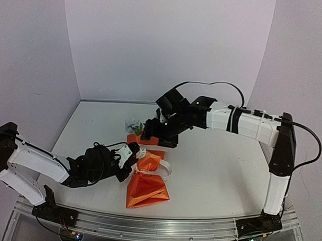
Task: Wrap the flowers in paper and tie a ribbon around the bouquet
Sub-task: Cross the half-tied ribbon over the folded bouquet.
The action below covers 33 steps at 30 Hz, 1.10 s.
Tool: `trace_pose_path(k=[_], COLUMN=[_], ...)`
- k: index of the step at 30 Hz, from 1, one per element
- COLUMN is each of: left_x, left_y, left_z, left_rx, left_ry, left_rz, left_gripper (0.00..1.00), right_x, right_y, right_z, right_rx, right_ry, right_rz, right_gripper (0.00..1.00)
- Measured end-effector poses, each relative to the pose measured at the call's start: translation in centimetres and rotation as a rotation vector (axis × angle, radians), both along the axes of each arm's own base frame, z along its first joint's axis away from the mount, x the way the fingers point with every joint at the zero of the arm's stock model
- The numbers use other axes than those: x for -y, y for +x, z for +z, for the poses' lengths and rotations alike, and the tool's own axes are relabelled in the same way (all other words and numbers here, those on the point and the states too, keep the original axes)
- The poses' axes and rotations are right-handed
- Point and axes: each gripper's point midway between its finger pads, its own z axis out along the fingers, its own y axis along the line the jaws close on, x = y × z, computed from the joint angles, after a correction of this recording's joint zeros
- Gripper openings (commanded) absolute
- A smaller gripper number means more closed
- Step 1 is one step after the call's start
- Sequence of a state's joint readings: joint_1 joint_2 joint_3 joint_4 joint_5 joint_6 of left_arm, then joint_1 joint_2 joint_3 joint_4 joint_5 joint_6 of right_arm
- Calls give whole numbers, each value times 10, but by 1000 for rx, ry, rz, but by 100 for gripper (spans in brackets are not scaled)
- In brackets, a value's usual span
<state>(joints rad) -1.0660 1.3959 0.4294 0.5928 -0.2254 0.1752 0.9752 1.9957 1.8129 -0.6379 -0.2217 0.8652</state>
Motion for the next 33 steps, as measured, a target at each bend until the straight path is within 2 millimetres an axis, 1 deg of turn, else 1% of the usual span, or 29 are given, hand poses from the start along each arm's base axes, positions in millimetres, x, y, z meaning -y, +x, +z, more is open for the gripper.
trace_pose_path(k=[1, 3, 5, 6, 8, 11, 12, 14, 17, 20, 22, 23, 26, 29, 31, 33], left_x=[0, 0, 0, 0, 0, 0, 0, 0, 0, 0, 0, 0, -1, -1, -1, -1], left_y=[0, 1, 1, 1, 1, 1, 1, 1, 1, 1, 1, 1, 1, 0, 0, -2], left_z=[0, 1, 1, 1, 1, 1, 1, 0, 0, 0, -1, -1, -1, -4, -5, -6], left_rx=[-3, -8, -9, -11, -13, -15, -16, -20, -22, -23, -23, -23, -25, -30, -34, -38], left_ry=[-3, -14, -21, -22, -24, -25, -26, -27, -26, -25, -25, -25, -21, -12, -7, -4], left_rz=[3, 10, 13, 14, 15, 16, 16, 18, 18, 19, 19, 19, 19, 18, 15, 9], left_gripper=[1, 0, 0, 0, 0, 0, 0, 0, 0, 0, 0, 0, 0, 0, 0, 0], right_x=[13, 38, 60, 71, 86, 98, 101, 100, 91, 85, 82, 81, 82, 85, 88, 88], right_y=[-1, -2, -6, -10, -20, -31, -34, -37, -33, -30, -29, -28, -24, -19, -16, -14], right_z=[3, 11, 10, 7, -11, -51, -65, -84, -100, -112, -116, -118, -117, -111, -98, -81], right_rx=[16, 62, 87, 98, 107, 84, 69, 52, 49, 46, 44, 43, 57, 87, 115, 153], right_ry=[-16, -29, -39, -40, -44, -77, -93, -115, -108, -105, -103, -102, -107, -115, -109, -94], right_rz=[-5, -16, -20, -16, 0, 37, 51, 81, 100, 112, 116, 116, 97, 72, 54, 42], right_gripper=[81, 78, 73, 71, 67, 61, 60, 59, 55, 43, 29, 24, 10, 4, 1, 0])
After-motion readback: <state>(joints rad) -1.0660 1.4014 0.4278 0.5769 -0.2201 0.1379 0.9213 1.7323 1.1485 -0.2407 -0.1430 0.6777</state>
